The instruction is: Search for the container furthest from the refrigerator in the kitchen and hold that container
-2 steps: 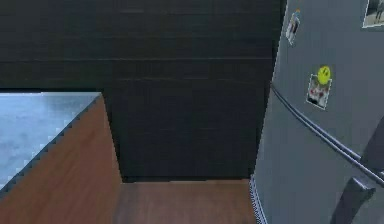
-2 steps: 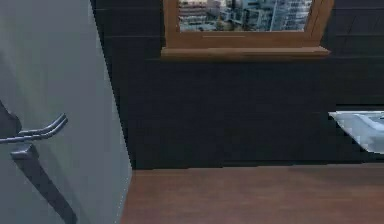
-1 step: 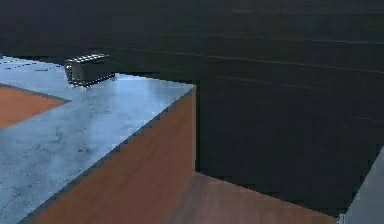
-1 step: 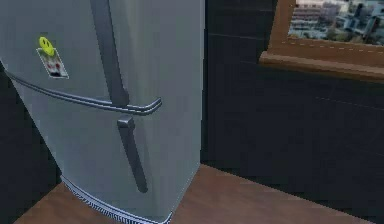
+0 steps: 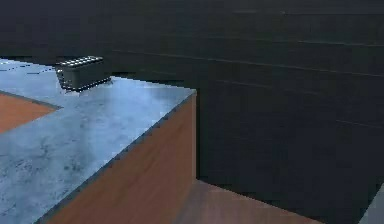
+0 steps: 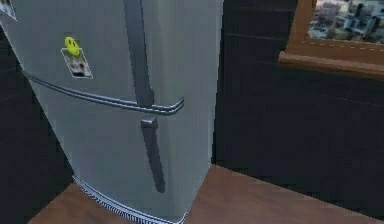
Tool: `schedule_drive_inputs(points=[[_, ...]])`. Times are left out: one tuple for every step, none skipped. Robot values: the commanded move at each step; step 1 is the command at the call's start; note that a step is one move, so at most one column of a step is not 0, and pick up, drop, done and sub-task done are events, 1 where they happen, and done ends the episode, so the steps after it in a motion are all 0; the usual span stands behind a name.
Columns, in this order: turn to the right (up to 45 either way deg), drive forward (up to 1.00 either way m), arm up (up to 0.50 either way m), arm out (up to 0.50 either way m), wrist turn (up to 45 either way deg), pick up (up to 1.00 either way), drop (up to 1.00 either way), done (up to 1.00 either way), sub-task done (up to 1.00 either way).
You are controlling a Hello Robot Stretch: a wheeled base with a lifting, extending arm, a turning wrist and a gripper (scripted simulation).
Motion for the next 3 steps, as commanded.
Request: schedule_drive_inputs(points=[[45.0, 0.0, 0.0, 0.0, 0.0, 0.0, 0.0, 0.0, 0.0], [45.0, 0.0, 0.0, 0.0, 0.0, 0.0, 0.0, 0.0, 0.0], [45.0, 0.0, 0.0, 0.0, 0.0, 0.0, 0.0, 0.0, 0.0]])
